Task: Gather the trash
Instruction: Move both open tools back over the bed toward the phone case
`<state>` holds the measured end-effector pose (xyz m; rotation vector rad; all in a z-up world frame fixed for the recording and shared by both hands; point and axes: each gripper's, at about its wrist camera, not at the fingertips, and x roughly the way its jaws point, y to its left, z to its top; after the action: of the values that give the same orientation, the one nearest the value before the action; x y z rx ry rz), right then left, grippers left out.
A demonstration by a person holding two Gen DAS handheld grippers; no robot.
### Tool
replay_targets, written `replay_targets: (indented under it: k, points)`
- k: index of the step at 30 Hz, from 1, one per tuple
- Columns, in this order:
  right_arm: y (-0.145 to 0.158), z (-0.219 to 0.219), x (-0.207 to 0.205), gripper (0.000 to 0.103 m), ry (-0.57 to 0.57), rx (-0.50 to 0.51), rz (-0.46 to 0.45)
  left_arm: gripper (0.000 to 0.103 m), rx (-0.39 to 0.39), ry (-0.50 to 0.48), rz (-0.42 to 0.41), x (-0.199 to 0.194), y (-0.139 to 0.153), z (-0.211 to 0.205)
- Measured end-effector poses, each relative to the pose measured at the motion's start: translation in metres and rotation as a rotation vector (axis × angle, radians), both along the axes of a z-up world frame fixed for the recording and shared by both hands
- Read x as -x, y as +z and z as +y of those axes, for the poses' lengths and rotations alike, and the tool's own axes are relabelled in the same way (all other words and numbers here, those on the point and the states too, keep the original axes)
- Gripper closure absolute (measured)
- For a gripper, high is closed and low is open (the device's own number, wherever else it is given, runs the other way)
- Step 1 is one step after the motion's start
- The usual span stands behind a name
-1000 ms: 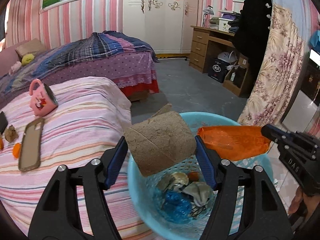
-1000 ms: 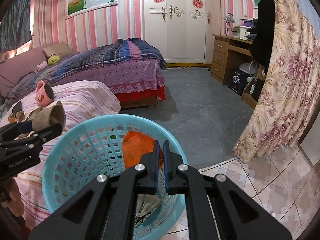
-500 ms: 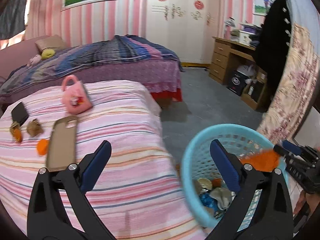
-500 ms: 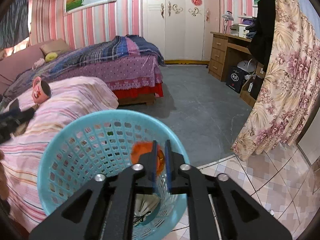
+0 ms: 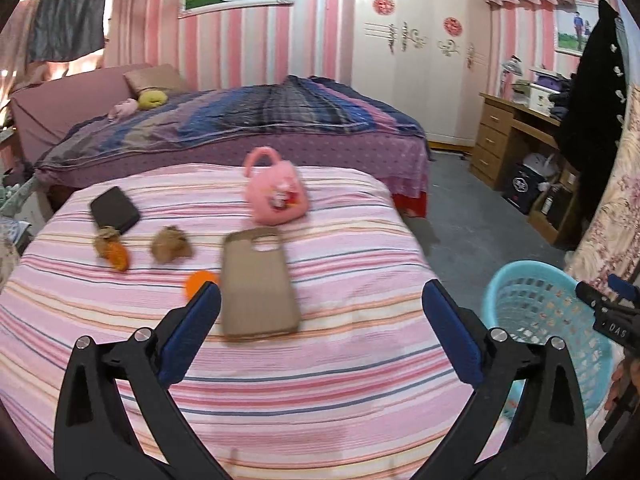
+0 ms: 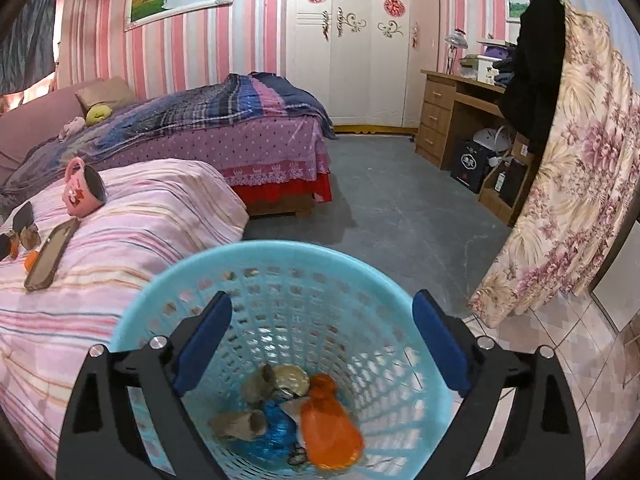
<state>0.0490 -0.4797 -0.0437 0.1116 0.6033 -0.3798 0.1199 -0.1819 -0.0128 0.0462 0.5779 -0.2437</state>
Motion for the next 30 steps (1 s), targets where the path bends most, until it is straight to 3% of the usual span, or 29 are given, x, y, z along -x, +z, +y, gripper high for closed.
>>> replay_targets:
  k: [11, 17, 30]
  points:
    - [0.016, 0.063, -0.033, 0.01, 0.087, 0.016, -0.03, 0.006, -0.016, 0.098, -0.015, -0.011, 0.01, 0.086]
    - [0.02, 0.099, -0.049, 0.01, 0.138, 0.023, -0.031, 0.006, -0.04, 0.145, -0.013, -0.022, 0.002, 0.119]
    - [0.015, 0.157, -0.074, 0.01, 0.211, 0.064, 0.003, 0.006, -0.001, 0.214, 0.031, -0.037, -0.014, 0.182]
